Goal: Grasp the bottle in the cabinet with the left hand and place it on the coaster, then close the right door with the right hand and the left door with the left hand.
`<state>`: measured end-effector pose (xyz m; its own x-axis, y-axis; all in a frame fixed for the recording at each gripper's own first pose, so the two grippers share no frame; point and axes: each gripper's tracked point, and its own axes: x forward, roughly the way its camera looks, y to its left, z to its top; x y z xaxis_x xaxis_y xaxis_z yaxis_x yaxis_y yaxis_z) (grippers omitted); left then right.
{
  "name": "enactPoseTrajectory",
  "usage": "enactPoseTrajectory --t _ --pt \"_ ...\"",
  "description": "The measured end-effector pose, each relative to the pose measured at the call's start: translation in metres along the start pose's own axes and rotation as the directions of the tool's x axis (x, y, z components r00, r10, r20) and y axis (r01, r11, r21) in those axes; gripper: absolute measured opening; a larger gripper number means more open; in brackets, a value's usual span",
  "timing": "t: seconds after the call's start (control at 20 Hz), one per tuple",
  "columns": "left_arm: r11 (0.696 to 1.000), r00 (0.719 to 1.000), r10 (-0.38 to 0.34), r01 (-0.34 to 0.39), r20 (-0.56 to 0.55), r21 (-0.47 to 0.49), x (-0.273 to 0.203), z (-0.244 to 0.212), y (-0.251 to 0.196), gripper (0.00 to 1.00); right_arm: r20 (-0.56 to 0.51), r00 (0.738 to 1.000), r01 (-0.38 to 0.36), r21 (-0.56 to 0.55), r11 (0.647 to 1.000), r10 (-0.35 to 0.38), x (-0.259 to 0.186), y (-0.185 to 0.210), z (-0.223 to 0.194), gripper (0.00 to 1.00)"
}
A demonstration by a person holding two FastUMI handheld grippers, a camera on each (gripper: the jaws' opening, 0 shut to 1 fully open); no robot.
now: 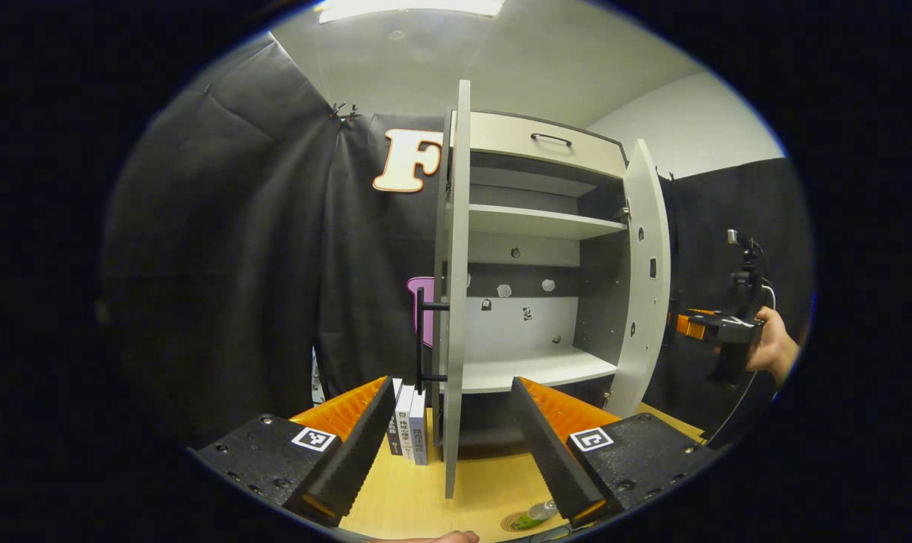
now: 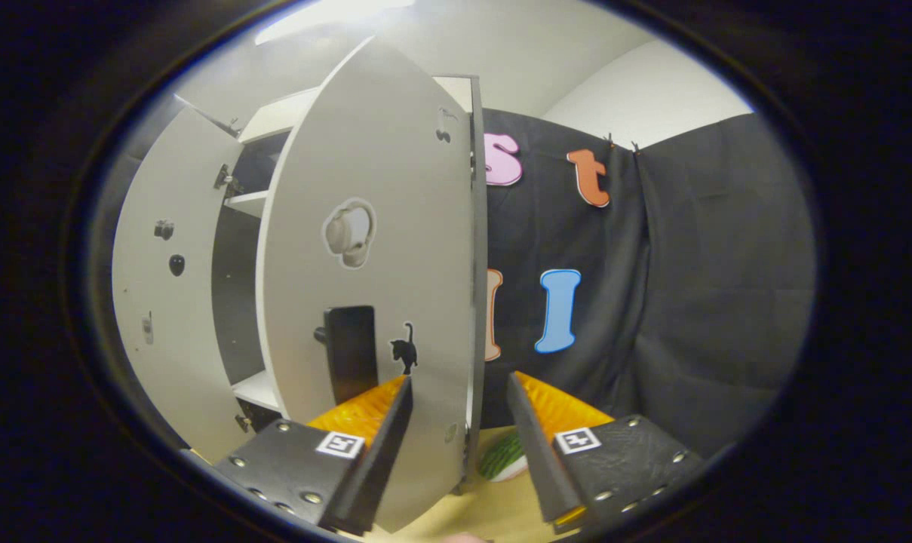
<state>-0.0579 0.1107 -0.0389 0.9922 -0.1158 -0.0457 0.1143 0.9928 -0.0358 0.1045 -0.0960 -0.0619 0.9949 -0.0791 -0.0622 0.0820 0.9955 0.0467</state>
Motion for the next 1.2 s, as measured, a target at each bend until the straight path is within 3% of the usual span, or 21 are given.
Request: enactPoseTrajectory --t 0.1,0.15,0.2,0.45,0.5,0.75,0.85,1.0,1.1,1.15,1.2 --pt "1.0 1.0 0.016 -0.016 0.002 -0.004 0.004 0.0 0.008 0.97 0.035 0.999 -0.022 0.014 1.0 0.021 0.001 0.009 0.008 0.95" --pt "1.0 1.0 0.025 -0.025 0.0 -0.009 0.006 -0.001 0.014 0.97 0.035 0.999 -0.033 0.019 0.999 0.032 0.0 0.01 0.008 1.0" --pt "0.999 0.999 0.034 -0.034 -0.002 -0.013 0.008 -0.003 0.018 0.97 0.03 0.999 -0.039 0.02 0.999 0.039 0.001 0.01 0.007 0.96" --pt "0.996 0.996 0.088 -0.088 -0.007 -0.021 0.023 -0.002 0.048 0.97 0.008 0.999 -0.038 -0.018 0.999 0.038 -0.001 0.002 -0.003 0.96" --pt "0.995 0.995 0.099 -0.099 -0.009 -0.019 0.026 -0.003 0.054 0.97 0.006 0.999 -0.036 -0.019 0.999 0.037 -0.001 0.001 -0.004 1.0" --pt "0.989 0.99 0.144 -0.144 -0.009 -0.026 0.046 -0.004 0.082 0.94 0.006 0.998 -0.056 -0.026 0.998 0.056 -0.01 0.005 -0.004 0.96" --pt "0.988 0.989 0.149 -0.15 -0.017 -0.039 0.054 -0.005 0.09 0.97 0.005 0.998 -0.07 -0.028 0.997 0.07 -0.017 0.008 -0.005 0.96" --pt "0.985 0.987 0.157 -0.159 -0.028 -0.063 0.066 -0.008 0.1 0.94 0.002 0.997 -0.077 -0.04 0.996 0.077 -0.028 0.006 -0.009 0.91" --pt "0.985 0.987 0.153 -0.156 -0.037 -0.073 0.076 -0.015 0.1 0.94 -0.009 0.997 -0.082 -0.042 0.996 0.082 -0.037 0.006 -0.013 0.91" --pt "0.986 0.988 0.147 -0.15 -0.044 -0.074 0.08 -0.018 0.099 0.94 -0.02 0.996 -0.087 -0.043 0.995 0.086 -0.041 0.006 -0.016 1.0" --pt "0.987 0.989 0.142 -0.145 -0.043 -0.07 0.084 -0.018 0.098 0.94 -0.025 0.995 -0.095 -0.048 0.994 0.094 -0.044 0.007 -0.017 0.96"
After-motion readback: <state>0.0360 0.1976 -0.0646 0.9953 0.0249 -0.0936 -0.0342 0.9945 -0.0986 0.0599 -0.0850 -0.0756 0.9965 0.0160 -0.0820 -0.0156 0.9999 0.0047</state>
